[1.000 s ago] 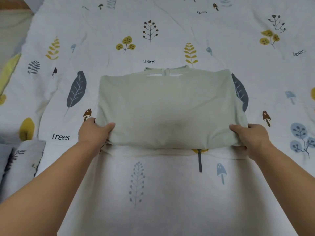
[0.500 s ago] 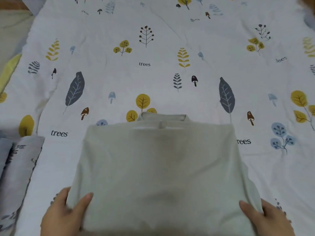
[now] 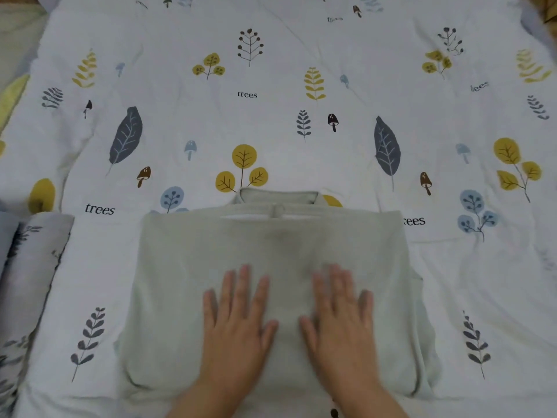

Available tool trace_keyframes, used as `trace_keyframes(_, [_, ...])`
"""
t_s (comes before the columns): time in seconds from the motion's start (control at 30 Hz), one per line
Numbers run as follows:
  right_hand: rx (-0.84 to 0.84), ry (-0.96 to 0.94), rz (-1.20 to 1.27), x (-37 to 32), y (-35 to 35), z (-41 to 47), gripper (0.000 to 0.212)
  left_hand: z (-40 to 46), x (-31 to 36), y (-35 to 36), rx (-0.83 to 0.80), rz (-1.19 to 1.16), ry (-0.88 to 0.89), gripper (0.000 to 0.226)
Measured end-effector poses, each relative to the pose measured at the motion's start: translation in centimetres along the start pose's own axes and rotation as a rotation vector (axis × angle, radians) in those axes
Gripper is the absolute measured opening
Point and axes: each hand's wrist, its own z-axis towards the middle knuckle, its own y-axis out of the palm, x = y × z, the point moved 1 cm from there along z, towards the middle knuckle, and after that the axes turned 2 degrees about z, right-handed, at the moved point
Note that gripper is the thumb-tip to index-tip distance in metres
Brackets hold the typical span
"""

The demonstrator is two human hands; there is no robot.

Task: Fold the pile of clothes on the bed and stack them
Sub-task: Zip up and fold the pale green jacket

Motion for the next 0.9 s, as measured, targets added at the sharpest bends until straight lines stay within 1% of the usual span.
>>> trace_keyframes(0.03, [-0.097,-0.026,-0.048,0.2,0.8,0.1,0.063,0.3,-0.1,0.7,-0.066,0.026,0.028,0.061])
trace_keyframes(0.1, [-0.231,0.013,-0.13,2.1,1.4,0.2,0.069,0.7,-1.3,1.4,-0.164,0.083,0.059,0.066])
trace_keyframes(0.17, [-0.28,0.091,-0.205,5.6,1.5,0.1,0.079,1.3,-2.7,1.8,-0.167,0.136,0.063,0.074])
trace_keyframes(0.23, [-0.243,0.183,-0.21,8.9,1.4,-0.1,0.07,1.5,-3.3,1.5,-0.172,0.156,0.023,0.078])
trace_keyframes(0.27, [-0.231,0.244,-0.176,9.8,0.9,-0.3,0.067,1.5,-3.4,1.4,-0.164,0.149,0.009,0.08])
trace_keyframes(0.3, [-0.202,0.291,-0.126,10.3,0.3,-0.5,0.068,1.5,-3.3,1.4,-0.175,0.145,-0.01,0.081])
trace_keyframes(0.33, [-0.145,0.337,-0.042,10.2,-0.6,-0.7,0.07,1.4,-3.1,1.2,-0.214,0.139,-0.038,0.081])
trace_keyframes(0.37, [-0.05,0.394,0.058,10.2,-1.3,-0.9,0.067,1.3,-2.7,1.0,-0.212,0.138,-0.043,0.078])
trace_keyframes(0.4, [0.032,0.471,0.157,10.1,-1.9,-1.1,0.064,1.0,-2.1,0.7,-0.188,0.135,-0.021,0.074])
trace_keyframes(0.43, [0.061,0.561,0.253,10.0,-2.5,-1.4,0.063,0.7,-1.5,0.5,-0.178,0.128,0.016,0.069])
trace_keyframes(0.47, [0.039,0.656,0.342,10.1,-2.8,-1.7,0.063,0.3,-0.8,0.2,-0.197,0.14,0.061,0.065])
trace_keyframes(0.53, [-0.114,0.81,0.474,10.4,-3.0,-2.0,0.059,-0.4,0.1,0.3,-0.191,0.147,0.139,0.055])
trace_keyframes(0.57, [-0.187,0.851,0.509,10.6,-3.1,-2.0,0.058,-0.6,0.4,0.5,-0.179,0.133,0.165,0.052])
trace_keyframes(0.63, [-0.271,0.888,0.592,10.9,-3.2,-2.0,0.05,-1.0,0.9,0.8,-0.266,0.072,0.126,0.062])
trace_keyframes(0.67, [-0.296,0.902,0.664,10.7,-3.5,-1.8,0.041,-1.0,0.8,1.2,-0.296,0.066,0.099,0.066])
trace_keyframes(0.73, [-0.347,0.918,0.866,9.9,-4.6,-1.4,0.021,-1.0,0.7,1.7,-0.312,0.015,0.039,0.062])
trace_keyframes(0.77, [-0.359,0.911,0.941,9.1,-5.3,-1.3,0.015,-0.8,0.7,1.6,-0.322,-0.031,0.017,0.06])
trace_keyframes(0.83, [-0.332,0.826,0.983,6.9,-6.7,-0.8,0.016,-0.4,0.7,0.5,-0.327,-0.214,-0.033,0.057])
trace_keyframes(0.9, [-0.269,0.661,0.916,4.3,-7.6,-0.4,0.019,0.2,0.7,-1.2,-0.252,-0.552,-0.107,0.047])
